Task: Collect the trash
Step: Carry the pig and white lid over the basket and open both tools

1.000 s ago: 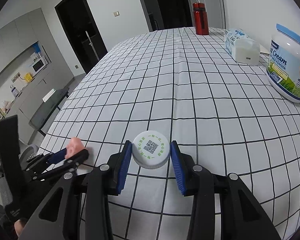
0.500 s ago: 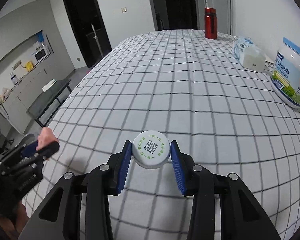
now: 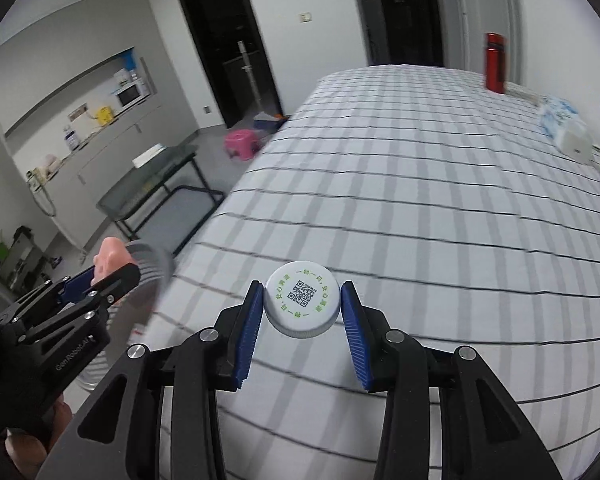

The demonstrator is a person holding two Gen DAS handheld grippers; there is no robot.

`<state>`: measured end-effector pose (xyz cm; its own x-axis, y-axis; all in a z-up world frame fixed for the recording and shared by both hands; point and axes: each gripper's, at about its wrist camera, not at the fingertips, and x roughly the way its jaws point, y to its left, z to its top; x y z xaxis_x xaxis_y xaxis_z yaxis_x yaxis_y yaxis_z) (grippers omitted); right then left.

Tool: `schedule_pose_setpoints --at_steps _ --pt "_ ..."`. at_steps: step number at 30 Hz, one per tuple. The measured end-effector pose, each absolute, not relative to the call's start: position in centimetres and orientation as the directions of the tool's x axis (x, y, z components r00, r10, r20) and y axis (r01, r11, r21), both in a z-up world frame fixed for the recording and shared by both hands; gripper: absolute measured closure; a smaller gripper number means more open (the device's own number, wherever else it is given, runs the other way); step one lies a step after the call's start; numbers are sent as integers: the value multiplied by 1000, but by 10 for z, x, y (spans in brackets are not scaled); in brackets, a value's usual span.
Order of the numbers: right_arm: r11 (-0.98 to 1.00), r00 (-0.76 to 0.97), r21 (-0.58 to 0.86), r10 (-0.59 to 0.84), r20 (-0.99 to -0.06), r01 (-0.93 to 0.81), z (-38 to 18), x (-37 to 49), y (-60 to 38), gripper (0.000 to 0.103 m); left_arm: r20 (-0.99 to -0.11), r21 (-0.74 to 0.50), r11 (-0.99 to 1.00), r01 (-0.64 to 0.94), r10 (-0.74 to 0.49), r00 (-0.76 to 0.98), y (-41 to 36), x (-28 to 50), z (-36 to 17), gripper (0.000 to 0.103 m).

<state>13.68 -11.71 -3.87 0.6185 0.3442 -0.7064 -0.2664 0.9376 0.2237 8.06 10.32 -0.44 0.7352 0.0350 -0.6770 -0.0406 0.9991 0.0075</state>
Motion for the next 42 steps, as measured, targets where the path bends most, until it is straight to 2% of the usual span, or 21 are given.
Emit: schedule_pose_setpoints --at_steps 10,19,30,39,41,42 --pt "879 522 225 438 -732 -421 -49 134 -11 64 -700 27 985 -172 142 700 191 63 -20 69" --pt "830 457 215 478 -750 -514 -56 136 58 64 -734 2 965 -263 180 655 251 51 -38 69" --pt "785 394 200 492 -777 -586 -69 140 112 64 -758 -12 946 -323 202 620 287 48 -52 68" --pt "780 380 201 491 -784 -593 -76 144 116 64 -772 -24 939 -343 200 603 291 45 -63 68" --pt "780 384 201 493 -781 -592 -77 144 117 63 -769 -26 939 -343 201 607 292 44 -63 64" --pt "780 386 202 494 -779 -592 -78 143 115 57 -767 -24 938 -345 204 608 293 44 -62 59"
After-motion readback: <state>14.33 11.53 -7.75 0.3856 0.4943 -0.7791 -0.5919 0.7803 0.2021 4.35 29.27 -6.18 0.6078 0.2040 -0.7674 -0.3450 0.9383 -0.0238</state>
